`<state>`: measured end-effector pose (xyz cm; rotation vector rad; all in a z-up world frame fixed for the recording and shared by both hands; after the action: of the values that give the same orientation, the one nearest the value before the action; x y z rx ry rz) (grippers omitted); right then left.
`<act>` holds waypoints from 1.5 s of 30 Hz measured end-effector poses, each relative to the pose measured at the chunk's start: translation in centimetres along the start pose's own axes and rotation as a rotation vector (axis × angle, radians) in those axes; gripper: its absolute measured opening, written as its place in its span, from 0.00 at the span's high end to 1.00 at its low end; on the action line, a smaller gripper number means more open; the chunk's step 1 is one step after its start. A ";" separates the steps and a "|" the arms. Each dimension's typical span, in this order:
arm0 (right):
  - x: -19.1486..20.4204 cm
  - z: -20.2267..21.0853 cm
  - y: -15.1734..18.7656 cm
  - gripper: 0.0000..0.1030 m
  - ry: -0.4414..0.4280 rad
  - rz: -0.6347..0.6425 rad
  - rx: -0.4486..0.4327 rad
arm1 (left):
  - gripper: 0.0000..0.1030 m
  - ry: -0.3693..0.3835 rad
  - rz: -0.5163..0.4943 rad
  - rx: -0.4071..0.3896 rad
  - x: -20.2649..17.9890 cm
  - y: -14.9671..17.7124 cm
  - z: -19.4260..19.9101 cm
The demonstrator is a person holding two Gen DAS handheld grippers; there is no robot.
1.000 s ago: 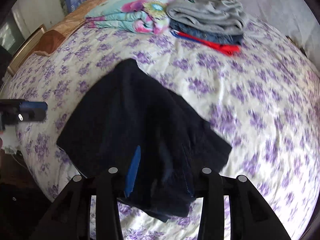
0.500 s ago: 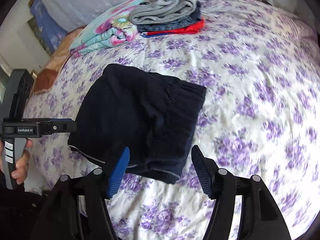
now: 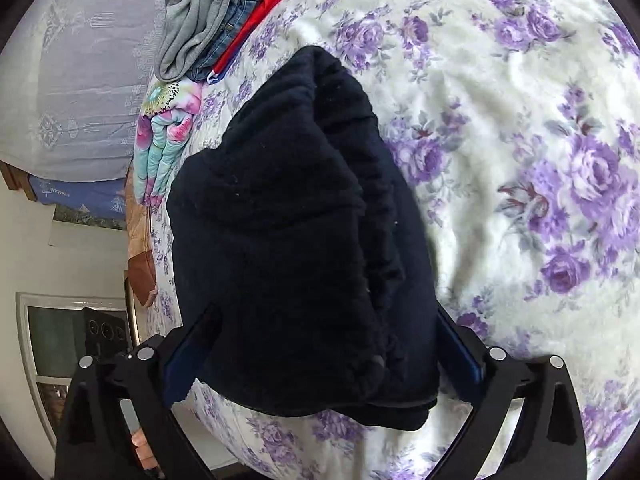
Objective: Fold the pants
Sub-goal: 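Carry the folded pants with both tools onto the grey clothes stack and release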
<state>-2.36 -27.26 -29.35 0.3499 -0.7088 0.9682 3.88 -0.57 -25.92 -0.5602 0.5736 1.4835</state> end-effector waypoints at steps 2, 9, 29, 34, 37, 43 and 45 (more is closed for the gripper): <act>-0.3 1.0 0.5 0.32 0.006 0.016 0.021 | 0.27 0.004 0.036 -0.004 0.7 -0.5 -0.3; -2.1 0.1 0.2 0.33 -0.071 -0.113 0.036 | 0.21 0.073 0.087 0.029 1.4 -2.1 -2.8; 14.9 7.1 -5.5 0.62 0.260 0.590 -0.244 | 0.81 -0.155 -0.418 -0.207 -12.9 -6.5 4.3; 22.4 8.9 -18.5 0.62 0.194 0.622 -0.309 | 0.81 -0.149 -0.466 -0.285 -19.2 -18.7 8.0; 25.6 9.1 -27.1 0.62 0.171 0.612 -0.340 | 0.80 -0.135 -0.454 -0.303 -21.4 -26.9 8.9; 26.1 5.8 -40.2 0.61 0.136 0.527 -0.342 | 0.80 -0.128 -0.453 -0.324 -23.6 -40.4 6.5; 24.0 3.1 -42.8 0.60 0.157 0.480 -0.302 | 0.78 -0.154 -0.427 -0.279 -21.9 -43.7 3.6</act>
<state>41.43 -36.94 -9.08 -0.1717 -0.7981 1.3018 47.42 -15.11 -8.85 -0.7271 0.1124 1.1892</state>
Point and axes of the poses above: each gripper's, at about its wrist camera, not at the fingertips, and z roughly against the way its jaws point, x to its left, y to its underside, the point moved 7 cm from there along -z, roughly the way its jaws point, and after that the axes turned 2 degrees about y, right-handed, at the moved point
